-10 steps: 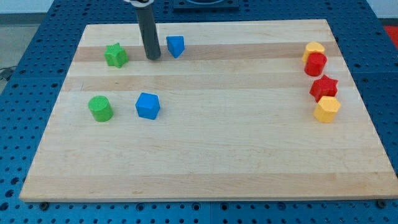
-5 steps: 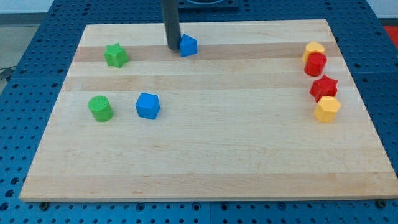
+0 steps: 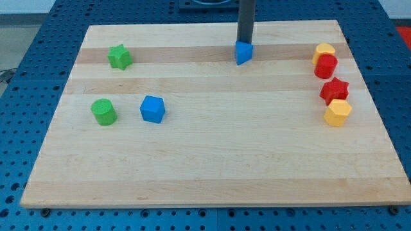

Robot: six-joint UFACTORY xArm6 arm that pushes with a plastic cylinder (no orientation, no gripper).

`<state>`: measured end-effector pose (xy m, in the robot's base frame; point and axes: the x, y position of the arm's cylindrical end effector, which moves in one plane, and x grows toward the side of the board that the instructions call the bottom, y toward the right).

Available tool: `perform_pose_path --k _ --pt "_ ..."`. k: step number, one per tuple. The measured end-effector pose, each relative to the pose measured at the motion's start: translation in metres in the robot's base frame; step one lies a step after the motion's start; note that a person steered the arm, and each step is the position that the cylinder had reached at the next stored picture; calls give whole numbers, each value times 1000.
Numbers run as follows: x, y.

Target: Push the blue triangle into the yellow heart

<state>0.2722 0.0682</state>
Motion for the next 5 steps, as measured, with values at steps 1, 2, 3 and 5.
perform_pose_path --k 1,2,3,5 --pt "-3 -32" --pt "-4 -62" --pt "3 -79" --pt "28 -49"
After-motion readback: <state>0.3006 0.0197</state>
